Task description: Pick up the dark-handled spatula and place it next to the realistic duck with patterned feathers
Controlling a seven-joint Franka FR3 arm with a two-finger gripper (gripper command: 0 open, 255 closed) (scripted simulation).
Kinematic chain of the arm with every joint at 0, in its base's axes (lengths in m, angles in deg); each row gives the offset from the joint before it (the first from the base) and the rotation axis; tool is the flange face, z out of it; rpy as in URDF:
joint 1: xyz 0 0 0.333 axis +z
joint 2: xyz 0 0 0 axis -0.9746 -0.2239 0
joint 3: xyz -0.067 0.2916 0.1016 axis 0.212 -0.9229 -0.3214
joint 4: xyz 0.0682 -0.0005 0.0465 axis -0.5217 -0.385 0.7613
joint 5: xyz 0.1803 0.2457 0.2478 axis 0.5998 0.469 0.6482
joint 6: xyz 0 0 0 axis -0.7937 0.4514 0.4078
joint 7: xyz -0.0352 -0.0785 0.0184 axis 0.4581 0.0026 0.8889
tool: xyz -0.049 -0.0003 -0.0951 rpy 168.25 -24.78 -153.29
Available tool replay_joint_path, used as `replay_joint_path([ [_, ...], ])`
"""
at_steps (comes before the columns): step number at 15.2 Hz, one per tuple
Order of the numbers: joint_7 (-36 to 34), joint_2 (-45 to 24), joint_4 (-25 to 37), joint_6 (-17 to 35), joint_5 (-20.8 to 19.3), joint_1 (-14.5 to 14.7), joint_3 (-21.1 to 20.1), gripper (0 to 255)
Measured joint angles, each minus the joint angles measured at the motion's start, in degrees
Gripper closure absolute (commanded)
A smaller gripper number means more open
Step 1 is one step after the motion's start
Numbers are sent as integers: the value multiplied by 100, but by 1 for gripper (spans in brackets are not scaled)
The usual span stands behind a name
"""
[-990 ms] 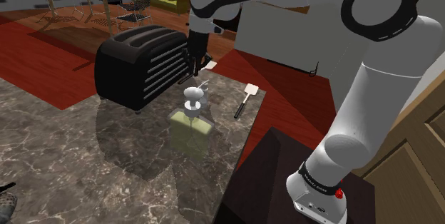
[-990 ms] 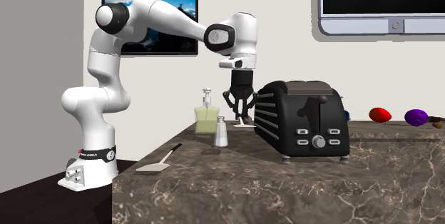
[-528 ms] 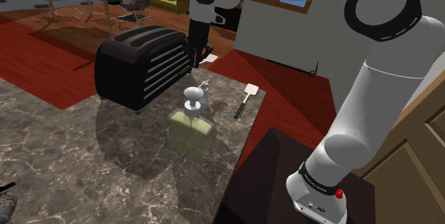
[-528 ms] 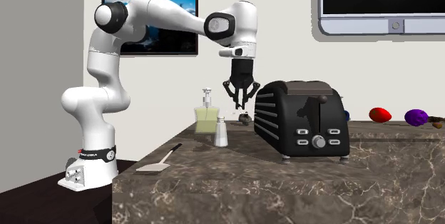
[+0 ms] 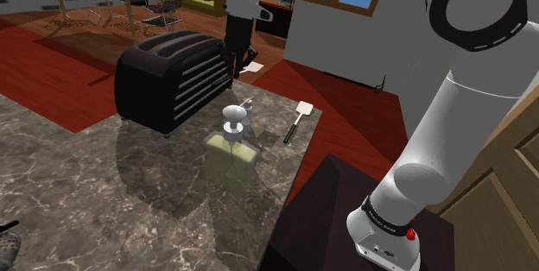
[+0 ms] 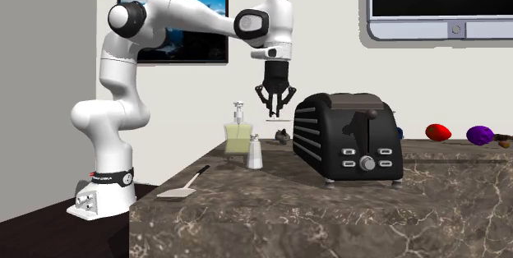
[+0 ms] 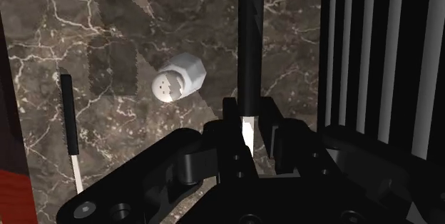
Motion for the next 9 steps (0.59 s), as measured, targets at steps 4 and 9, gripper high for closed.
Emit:
replay_joint_path([
  [4, -342, 407, -527, 187, 119, 204, -192, 255],
  [9, -874, 820, -1005, 364, 279, 507, -495, 255],
])
